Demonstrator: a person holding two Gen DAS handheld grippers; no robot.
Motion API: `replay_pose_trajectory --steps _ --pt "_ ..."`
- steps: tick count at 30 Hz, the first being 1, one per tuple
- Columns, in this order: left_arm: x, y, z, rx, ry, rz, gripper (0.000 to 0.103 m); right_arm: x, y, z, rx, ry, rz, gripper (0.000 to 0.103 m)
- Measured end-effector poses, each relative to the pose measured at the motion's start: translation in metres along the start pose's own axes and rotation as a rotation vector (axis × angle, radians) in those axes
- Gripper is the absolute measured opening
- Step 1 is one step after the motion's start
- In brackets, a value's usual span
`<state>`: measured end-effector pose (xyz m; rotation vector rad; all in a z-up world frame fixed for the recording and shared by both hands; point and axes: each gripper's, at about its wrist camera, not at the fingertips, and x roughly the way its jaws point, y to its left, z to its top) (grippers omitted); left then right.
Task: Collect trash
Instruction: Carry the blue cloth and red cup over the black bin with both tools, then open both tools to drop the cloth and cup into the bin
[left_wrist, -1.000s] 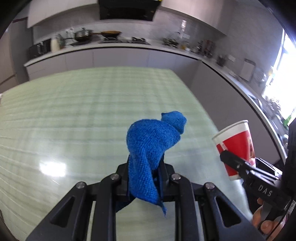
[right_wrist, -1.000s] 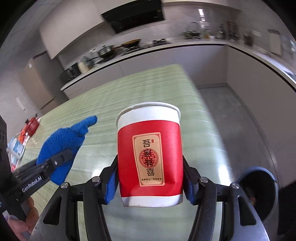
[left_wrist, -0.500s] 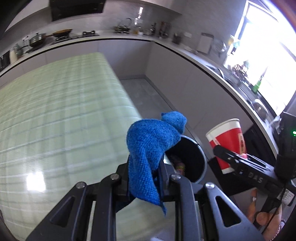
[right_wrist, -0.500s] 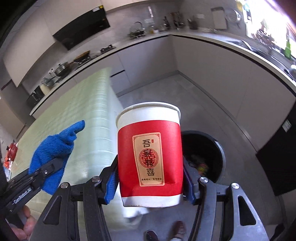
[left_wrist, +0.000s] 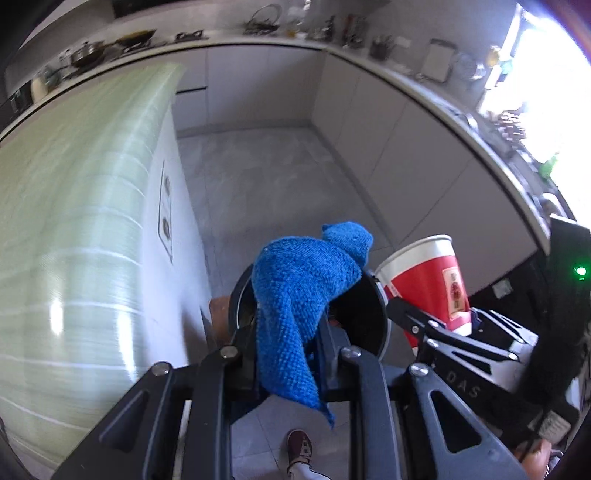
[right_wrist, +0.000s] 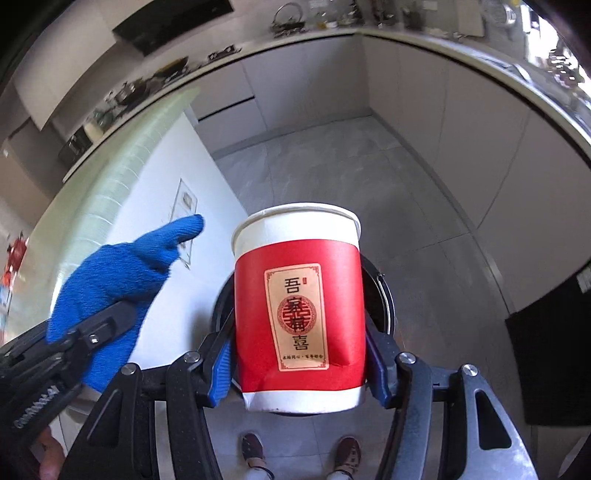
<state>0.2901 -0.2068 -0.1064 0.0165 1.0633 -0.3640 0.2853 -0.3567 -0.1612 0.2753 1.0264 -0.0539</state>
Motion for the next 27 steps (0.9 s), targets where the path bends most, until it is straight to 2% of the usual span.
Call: replay_pose_trajectory --steps 4,7,8,10,12,14,18,20,21,27 --pt "0.032 -0.005 -0.002 -0.041 0.016 0.074 0.024 0.032 -0.010 0.001 -0.070 0.039 0.028 0.063" --pt "0.052 -0.009 -0.004 -0.048 0.013 0.131 0.030 0.051 -0.016 0.004 -0.112 0.050 0.017 0.068" --pt "0.061 -0.010 -0.002 -0.062 0.020 0.133 0.033 0.058 -0.019 0.006 -0.129 0.052 0.009 0.072" --pt "0.076 -0.008 0.000 -0.098 0.024 0.120 0.048 0.062 -0.030 0.009 -0.129 0.032 0.005 0.072" --pt "0.090 -0.012 0.000 -0.106 0.033 0.131 0.056 0.062 -0.041 0.011 -0.111 0.024 0.018 0.072" --pt "0.095 -0.012 0.003 -0.124 0.052 0.114 0.056 0.051 -0.053 0.011 -0.080 -0.010 0.016 0.072" --pt "0.078 -0.020 0.009 -0.109 0.023 0.123 0.056 0.024 -0.069 0.015 -0.046 -0.039 0.035 0.072" --pt "0.059 -0.022 0.010 -0.112 -0.006 0.128 0.059 0.014 -0.069 0.016 -0.049 -0.035 0.041 0.072" --pt "0.048 -0.022 0.010 -0.113 -0.019 0.131 0.062 0.009 -0.067 0.016 -0.055 -0.030 0.046 0.072" --pt "-0.010 -0.029 0.005 -0.120 -0.062 0.132 0.063 -0.017 -0.047 0.003 -0.067 -0.004 0.062 0.072"
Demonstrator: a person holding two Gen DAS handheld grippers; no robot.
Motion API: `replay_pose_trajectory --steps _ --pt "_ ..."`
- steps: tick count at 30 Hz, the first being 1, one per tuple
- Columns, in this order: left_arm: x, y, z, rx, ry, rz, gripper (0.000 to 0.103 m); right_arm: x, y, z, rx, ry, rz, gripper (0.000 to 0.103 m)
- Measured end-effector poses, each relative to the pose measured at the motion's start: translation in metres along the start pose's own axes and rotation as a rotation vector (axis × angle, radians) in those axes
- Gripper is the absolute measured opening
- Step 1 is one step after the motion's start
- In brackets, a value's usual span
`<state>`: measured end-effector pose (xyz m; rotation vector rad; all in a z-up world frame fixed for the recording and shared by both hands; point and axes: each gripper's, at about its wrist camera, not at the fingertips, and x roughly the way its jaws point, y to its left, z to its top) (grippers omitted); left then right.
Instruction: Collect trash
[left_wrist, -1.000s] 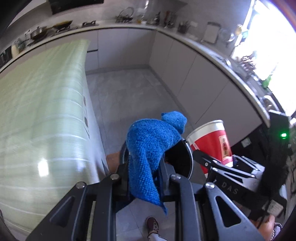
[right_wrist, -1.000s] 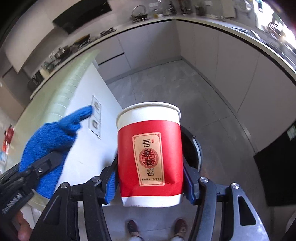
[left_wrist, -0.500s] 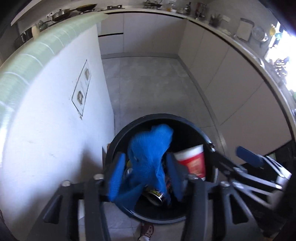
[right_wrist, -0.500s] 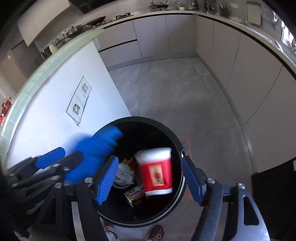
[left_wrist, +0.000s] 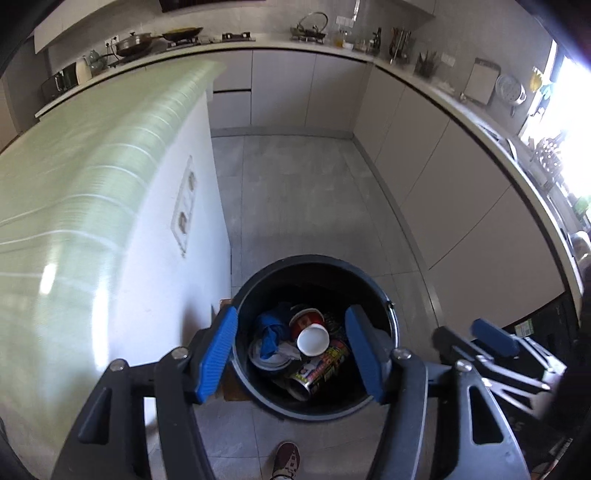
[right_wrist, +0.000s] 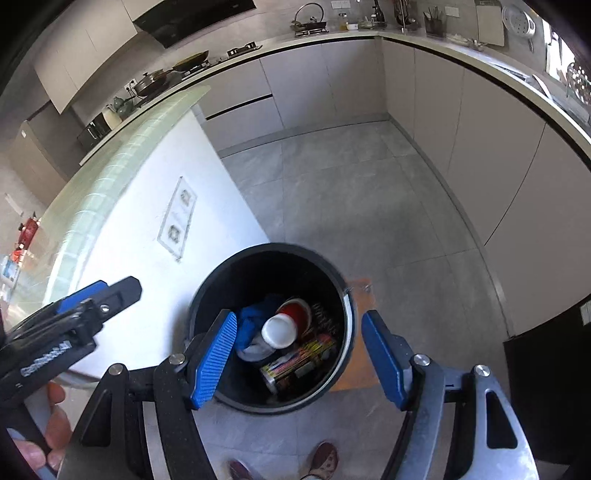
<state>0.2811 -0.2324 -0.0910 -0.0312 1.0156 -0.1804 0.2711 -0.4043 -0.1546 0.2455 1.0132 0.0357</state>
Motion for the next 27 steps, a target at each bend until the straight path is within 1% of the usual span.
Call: replay_pose_trajectory --steps 4,5,7,8,11,12,14,15,16,18,19,20,21,23,25,27 --pt "-0.042 0.014 -0.011 0.005 -0.025 -0.004 0.063 -0.022 0.020 -0.018 0.003 0.013 0.021 0.072" --pt "-0.053 0.019 -0.017 0.007 -0.036 -0.005 0.064 -0.028 0.027 -0.023 0.002 0.017 0.028 0.072" --pt "-0.073 0.028 -0.029 0.016 -0.051 -0.002 0.069 -0.046 0.042 -0.039 -0.004 0.020 0.049 0.072" --pt "-0.087 0.036 -0.039 0.023 -0.065 -0.003 0.070 -0.054 0.051 -0.048 -0.011 0.020 0.055 0.072" --pt "-0.130 0.062 -0.075 0.030 -0.112 0.006 0.073 -0.083 0.084 -0.088 -0.030 0.010 0.076 0.073" --pt "-0.136 0.070 -0.084 0.028 -0.122 0.013 0.074 -0.094 0.096 -0.103 -0.038 0.009 0.078 0.073" --pt "-0.164 0.091 -0.111 0.017 -0.140 0.037 0.077 -0.123 0.128 -0.142 -0.060 -0.013 0.075 0.073" --pt "-0.177 0.102 -0.124 0.010 -0.148 0.045 0.079 -0.133 0.138 -0.153 -0.069 -0.023 0.074 0.073" --pt "-0.194 0.115 -0.139 0.001 -0.163 0.058 0.082 -0.150 0.154 -0.172 -0.088 -0.047 0.064 0.073" --pt "-0.218 0.133 -0.160 -0.008 -0.194 0.084 0.088 -0.179 0.181 -0.197 -0.128 -0.101 0.038 0.073" --pt "-0.232 0.142 -0.170 -0.012 -0.217 0.104 0.089 -0.200 0.198 -0.212 -0.158 -0.147 0.010 0.074" --pt "-0.244 0.148 -0.178 -0.015 -0.239 0.123 0.089 -0.211 0.206 -0.219 -0.171 -0.175 -0.010 0.075" --pt "-0.251 0.151 -0.182 -0.011 -0.255 0.136 0.089 -0.232 0.221 -0.231 -0.195 -0.229 -0.042 0.076" --pt "-0.267 0.156 -0.191 -0.006 -0.285 0.164 0.089 -0.263 0.237 -0.243 -0.211 -0.296 -0.058 0.080" --pt "-0.282 0.157 -0.199 0.000 -0.310 0.168 0.090 -0.289 0.247 -0.253 -0.207 -0.345 -0.068 0.081" --pt "-0.293 0.153 -0.204 0.006 -0.322 0.164 0.092 -0.312 0.254 -0.259 -0.186 -0.383 -0.082 0.086"
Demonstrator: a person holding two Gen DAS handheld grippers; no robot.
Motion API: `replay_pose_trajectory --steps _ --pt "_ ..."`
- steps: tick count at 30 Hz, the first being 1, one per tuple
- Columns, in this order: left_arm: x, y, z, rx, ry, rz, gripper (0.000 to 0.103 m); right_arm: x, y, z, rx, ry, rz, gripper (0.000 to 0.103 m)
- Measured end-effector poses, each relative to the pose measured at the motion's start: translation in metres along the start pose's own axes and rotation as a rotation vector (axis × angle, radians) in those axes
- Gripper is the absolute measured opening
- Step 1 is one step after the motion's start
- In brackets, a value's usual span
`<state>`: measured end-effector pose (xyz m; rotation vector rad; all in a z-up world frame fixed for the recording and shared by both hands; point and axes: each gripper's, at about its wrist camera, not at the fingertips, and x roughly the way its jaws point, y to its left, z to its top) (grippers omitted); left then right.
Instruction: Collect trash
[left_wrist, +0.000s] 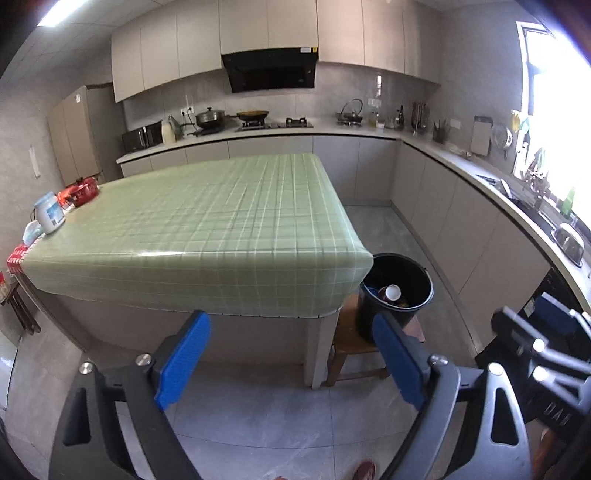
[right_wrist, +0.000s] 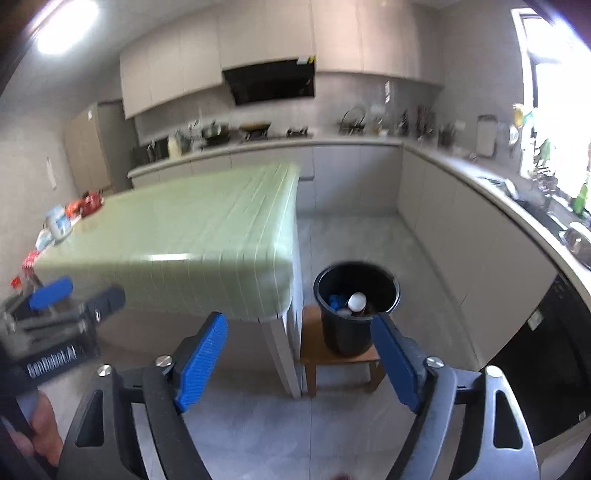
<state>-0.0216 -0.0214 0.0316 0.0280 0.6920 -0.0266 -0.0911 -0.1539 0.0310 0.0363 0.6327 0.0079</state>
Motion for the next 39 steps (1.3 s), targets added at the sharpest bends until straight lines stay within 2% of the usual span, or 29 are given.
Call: replay_pose_trajectory --steps 1,8,16,23,39 --pt "-0.006 -0.002 -0.001 -0.002 -0.007 -0.003 0.093 -0.010 0.000 0.002 0.020 -0.008 -0.013 0.089" --pt "-0.025 -0.022 -0.007 -0.057 -0.033 -0.012 0.094 -0.032 -0.018 0.001 0.047 -0.017 -0.001 0.089" --pt "-0.035 -0.053 -0.017 -0.045 -0.049 -0.009 0.094 -0.043 -0.050 0.002 0.044 -0.037 0.000 0.090" --pt "-0.045 -0.056 -0.024 -0.045 -0.058 0.029 0.094 -0.048 -0.065 0.000 0.058 -0.048 -0.004 0.090" --pt "-0.051 -0.063 -0.029 -0.049 -0.047 0.052 0.094 -0.054 -0.064 -0.004 0.049 -0.038 0.018 0.090"
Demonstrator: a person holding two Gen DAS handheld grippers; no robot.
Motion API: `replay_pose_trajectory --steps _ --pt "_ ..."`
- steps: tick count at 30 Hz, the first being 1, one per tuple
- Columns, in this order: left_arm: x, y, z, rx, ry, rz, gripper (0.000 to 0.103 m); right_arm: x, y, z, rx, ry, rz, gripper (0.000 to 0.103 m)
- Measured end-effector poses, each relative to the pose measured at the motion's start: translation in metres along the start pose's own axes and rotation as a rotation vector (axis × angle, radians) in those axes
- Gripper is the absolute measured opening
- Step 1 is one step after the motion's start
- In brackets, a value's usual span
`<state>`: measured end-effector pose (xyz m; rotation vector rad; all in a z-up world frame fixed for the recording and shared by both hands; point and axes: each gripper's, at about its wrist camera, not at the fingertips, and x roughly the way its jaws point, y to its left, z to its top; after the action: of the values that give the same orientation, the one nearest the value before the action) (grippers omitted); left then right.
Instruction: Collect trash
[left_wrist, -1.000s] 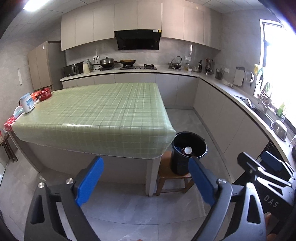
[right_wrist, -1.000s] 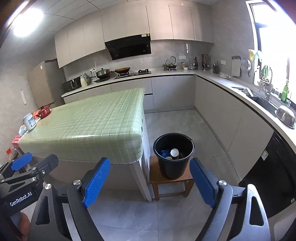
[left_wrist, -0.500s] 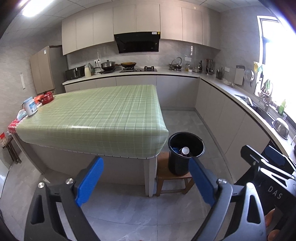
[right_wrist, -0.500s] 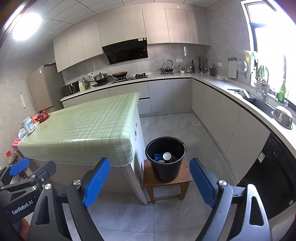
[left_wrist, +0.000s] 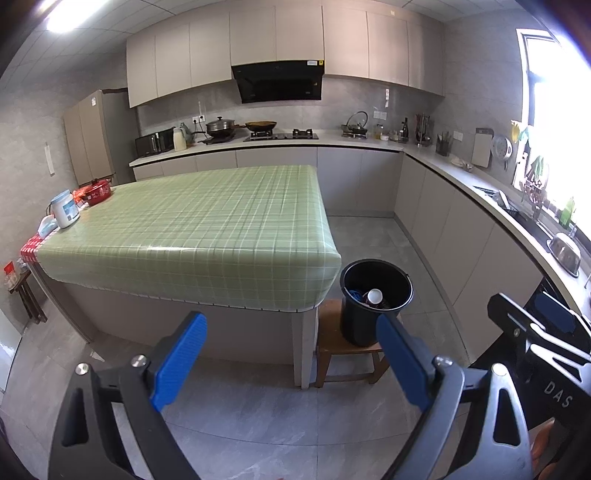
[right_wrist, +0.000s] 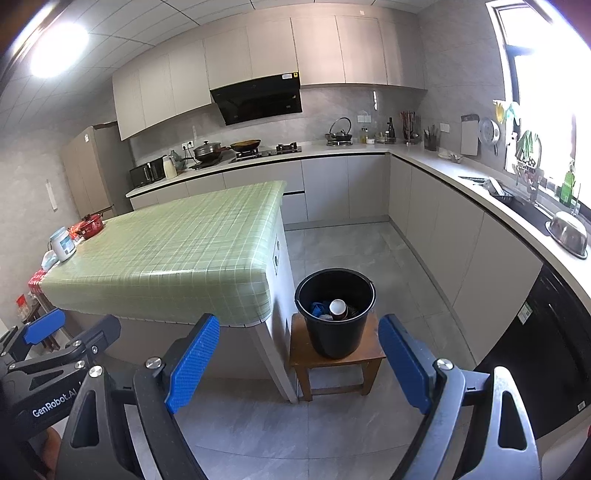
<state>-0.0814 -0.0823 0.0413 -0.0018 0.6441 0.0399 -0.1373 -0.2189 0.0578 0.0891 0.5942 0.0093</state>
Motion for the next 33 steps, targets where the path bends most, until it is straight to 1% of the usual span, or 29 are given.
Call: replay_pose_trajectory --steps 21,33 --pt "-0.0021 -0.0040 0.0018 0.006 0.003 -0.003 0.094 -0.0013 0.0022 0.0003 -0.006 0.003 -0.002 0.090" --pt "0.0021 -0.0018 0.0040 0.007 0.017 -0.017 0.094 0.0012 0.0026 0.0000 -0.010 0.010 -0.004 0.090"
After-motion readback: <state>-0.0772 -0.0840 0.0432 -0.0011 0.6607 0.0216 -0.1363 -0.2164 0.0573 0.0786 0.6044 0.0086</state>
